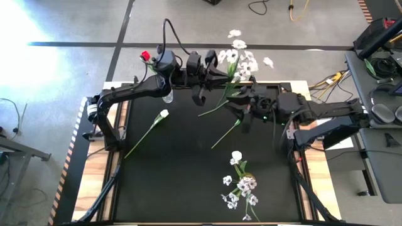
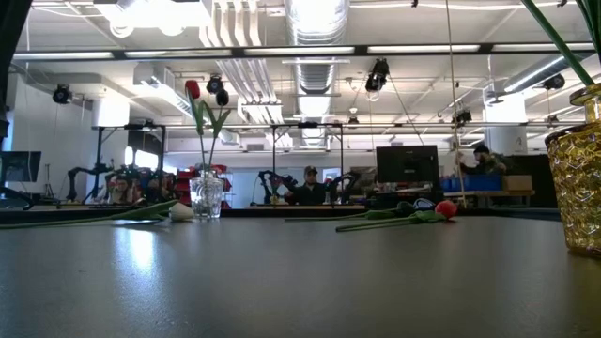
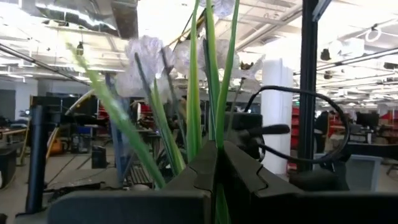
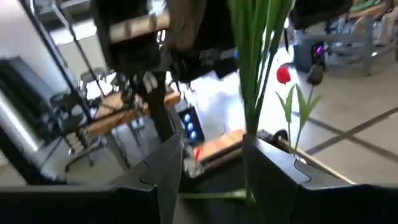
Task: Sort flowers into vase by color
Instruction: Put the white flower into the yellow vase
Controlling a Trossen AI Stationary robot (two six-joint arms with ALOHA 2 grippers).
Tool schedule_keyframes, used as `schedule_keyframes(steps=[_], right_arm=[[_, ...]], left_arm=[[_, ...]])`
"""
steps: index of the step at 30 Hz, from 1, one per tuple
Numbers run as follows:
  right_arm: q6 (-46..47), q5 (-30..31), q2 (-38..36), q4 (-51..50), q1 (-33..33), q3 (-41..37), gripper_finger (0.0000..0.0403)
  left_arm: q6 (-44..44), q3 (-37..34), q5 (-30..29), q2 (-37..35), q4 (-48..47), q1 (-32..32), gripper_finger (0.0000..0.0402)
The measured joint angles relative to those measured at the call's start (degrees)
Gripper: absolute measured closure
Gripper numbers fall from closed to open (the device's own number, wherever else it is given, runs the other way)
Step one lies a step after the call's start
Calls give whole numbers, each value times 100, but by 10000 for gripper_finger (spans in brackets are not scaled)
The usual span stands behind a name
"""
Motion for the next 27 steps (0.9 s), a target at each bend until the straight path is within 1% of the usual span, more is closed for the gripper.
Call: schedule_keyframes(steps=[3,5,12,20,23,27], right_arm=[[-122,452,48,79,-6,65,243],[-303,637,83,75,-6,144,243],[-827,656,182,107,-33,464,243],[-1066,609,499,65,-173,715,247],[-1072,610,559,79,-201,779,271],[-1070,607,558,76,-256,865,340]], left_arm=[[-19,0,49,0,84,-1,401],[-74,0,134,0,99,-1,401],[-170,-4,171,0,268,-1,401],[-221,-4,174,3,259,-1,402],[-221,-4,176,3,258,-1,402],[-236,-4,180,3,262,-1,402]])
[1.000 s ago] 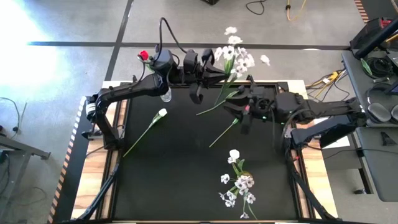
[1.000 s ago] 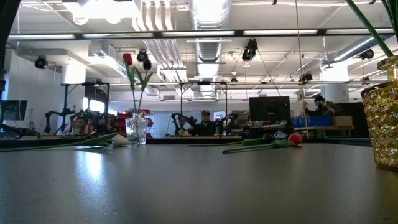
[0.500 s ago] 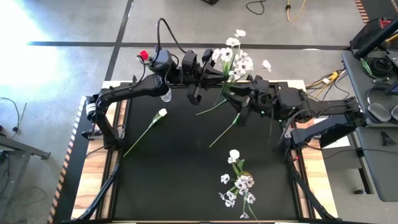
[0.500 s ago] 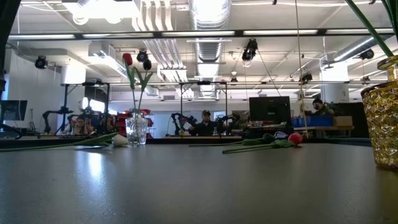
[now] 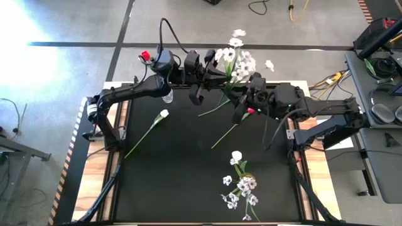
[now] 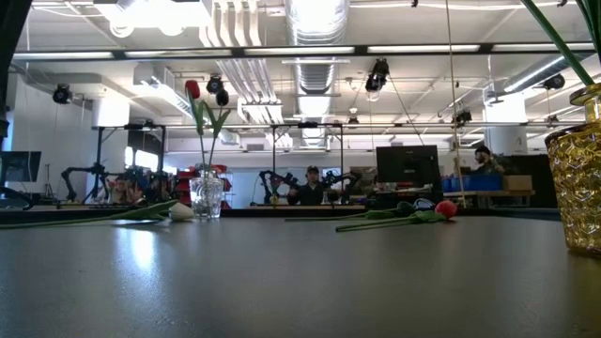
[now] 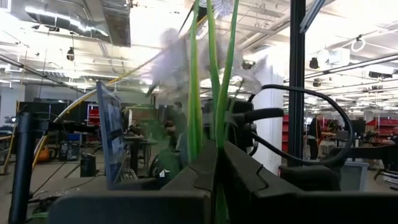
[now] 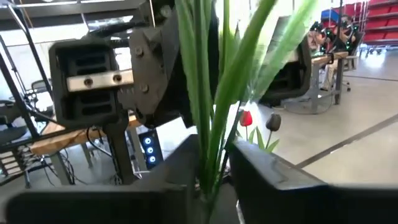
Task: Sort flowers into vase by color
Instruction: Put the white flower into the yellow vase
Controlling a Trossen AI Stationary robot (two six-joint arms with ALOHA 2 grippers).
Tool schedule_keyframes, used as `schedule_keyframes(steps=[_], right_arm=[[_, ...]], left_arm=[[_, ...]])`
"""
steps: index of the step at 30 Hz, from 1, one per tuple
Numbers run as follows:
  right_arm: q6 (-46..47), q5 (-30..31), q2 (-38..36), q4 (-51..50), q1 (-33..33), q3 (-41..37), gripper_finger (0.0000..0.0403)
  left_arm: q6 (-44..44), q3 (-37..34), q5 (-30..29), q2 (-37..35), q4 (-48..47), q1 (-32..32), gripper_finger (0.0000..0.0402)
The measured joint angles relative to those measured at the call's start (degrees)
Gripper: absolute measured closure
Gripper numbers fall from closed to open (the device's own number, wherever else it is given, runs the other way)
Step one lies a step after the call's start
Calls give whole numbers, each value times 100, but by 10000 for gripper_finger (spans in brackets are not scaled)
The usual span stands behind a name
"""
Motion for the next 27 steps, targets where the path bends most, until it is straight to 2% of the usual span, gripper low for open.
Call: schedule_keyframes(steps=[2,4,8,14,20,27], right_arm=[[-15,-9,-7,-36,-34,54,377],[-65,-48,-38,-124,-34,107,384],[-97,-152,-170,-319,-32,198,388],[-227,-149,-482,-695,-23,199,389],[-260,-150,-840,-1437,-23,115,390],[-356,-415,-1290,-1552,-23,-407,390]], left_arm=[[0,0,-2,0,-1,0,402],[-3,0,-9,0,14,10,401],[-109,0,-5,0,22,57,389],[-135,0,65,-24,-114,70,336],[478,-30,92,-31,-1113,69,282],[527,-550,-372,-28,-825,63,275]])
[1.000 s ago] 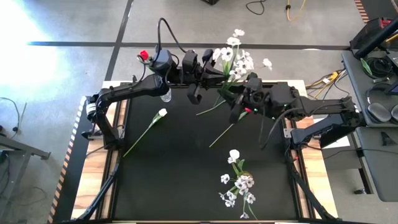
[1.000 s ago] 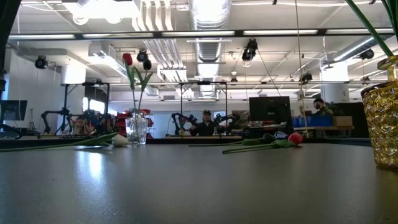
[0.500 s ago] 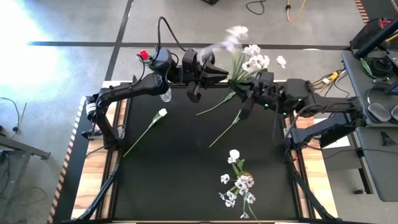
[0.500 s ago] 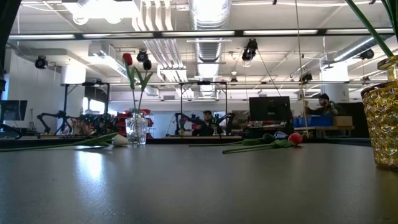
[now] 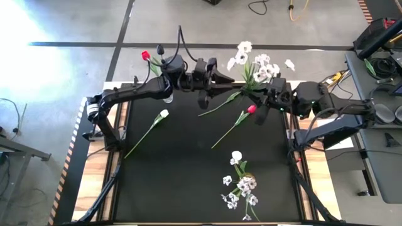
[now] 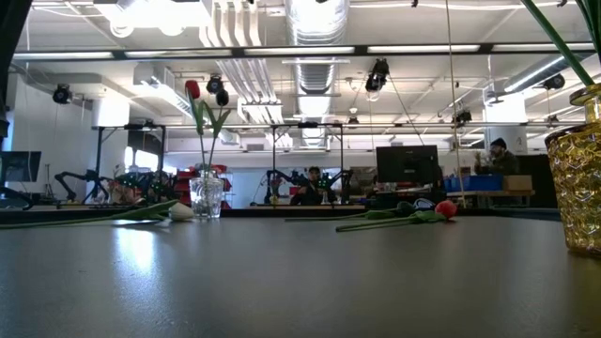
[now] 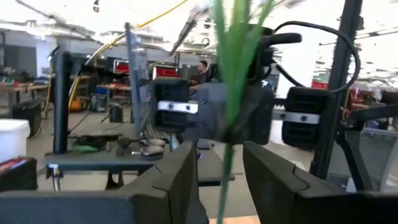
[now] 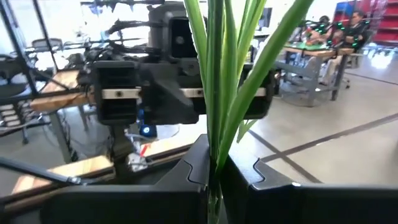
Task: Sort flowers into vase by color
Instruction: Put the white flower into the yellow vase
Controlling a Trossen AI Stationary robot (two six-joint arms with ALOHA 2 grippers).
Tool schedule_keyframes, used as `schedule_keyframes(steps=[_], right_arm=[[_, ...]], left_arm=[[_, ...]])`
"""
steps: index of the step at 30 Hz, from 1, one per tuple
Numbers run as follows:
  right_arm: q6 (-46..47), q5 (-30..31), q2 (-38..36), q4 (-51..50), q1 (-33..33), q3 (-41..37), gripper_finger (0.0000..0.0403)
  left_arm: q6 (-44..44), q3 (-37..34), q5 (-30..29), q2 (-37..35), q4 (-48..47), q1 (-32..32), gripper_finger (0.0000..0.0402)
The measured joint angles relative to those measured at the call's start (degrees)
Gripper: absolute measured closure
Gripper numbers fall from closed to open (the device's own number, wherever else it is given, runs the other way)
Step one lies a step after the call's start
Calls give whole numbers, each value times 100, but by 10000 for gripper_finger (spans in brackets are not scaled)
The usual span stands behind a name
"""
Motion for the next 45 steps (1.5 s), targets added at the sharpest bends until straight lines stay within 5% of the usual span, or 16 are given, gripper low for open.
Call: schedule_keyframes(steps=[12,28,36,45], right_arm=[[26,-1233,-1150,-81,0,-1189,390],[1469,-2914,-3483,580,4,-3759,390],[1930,-3336,-3991,1172,341,-4801,390],[1761,-3009,-3253,2452,1097,-5298,390]], left_arm=[[-24,-916,-911,-399,349,-89,312],[287,-3064,-5292,-2183,187,-1378,388],[150,-3271,-5849,-2667,-497,-1539,401],[293,-3266,-5849,-3004,-1277,-1532,401]])
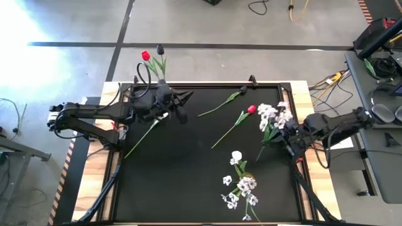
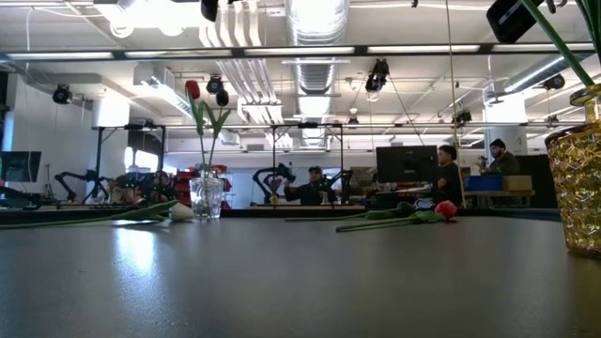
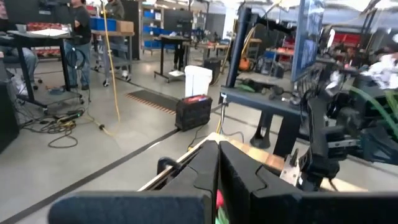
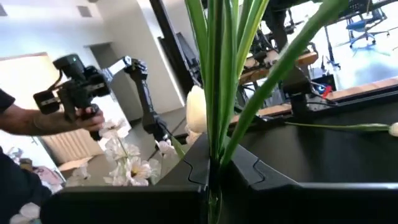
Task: Sort flowers into vase by color
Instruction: Put the white flower into the yellow vase
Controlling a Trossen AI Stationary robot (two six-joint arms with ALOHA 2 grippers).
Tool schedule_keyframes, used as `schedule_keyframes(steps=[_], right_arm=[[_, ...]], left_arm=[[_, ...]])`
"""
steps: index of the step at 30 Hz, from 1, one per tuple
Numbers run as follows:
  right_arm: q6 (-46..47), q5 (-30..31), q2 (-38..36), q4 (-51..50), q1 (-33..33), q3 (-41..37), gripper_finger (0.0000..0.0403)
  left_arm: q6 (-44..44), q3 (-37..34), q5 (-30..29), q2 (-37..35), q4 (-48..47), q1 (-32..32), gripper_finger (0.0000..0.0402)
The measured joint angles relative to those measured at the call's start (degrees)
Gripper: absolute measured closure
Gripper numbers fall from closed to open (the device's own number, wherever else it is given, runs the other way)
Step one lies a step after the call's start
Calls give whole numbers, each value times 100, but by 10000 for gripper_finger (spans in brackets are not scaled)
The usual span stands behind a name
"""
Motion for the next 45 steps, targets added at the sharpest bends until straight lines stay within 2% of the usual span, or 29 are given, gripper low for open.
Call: schedule_keyframes(steps=[7,18,25,30,45], right_arm=[[-273,612,837,394,767,-32,390],[-416,2407,1727,831,1920,-43,390],[177,2710,1915,1031,2286,-42,390],[272,2990,1991,1024,2455,-53,390],[651,3072,2942,1374,2508,-81,381]], left_arm=[[108,0,9,-162,-182,-7,402],[226,0,15,-277,-268,-9,402],[265,0,22,-288,-300,-9,402],[277,0,23,-288,-310,-9,402],[331,0,27,-288,-417,-7,402]])
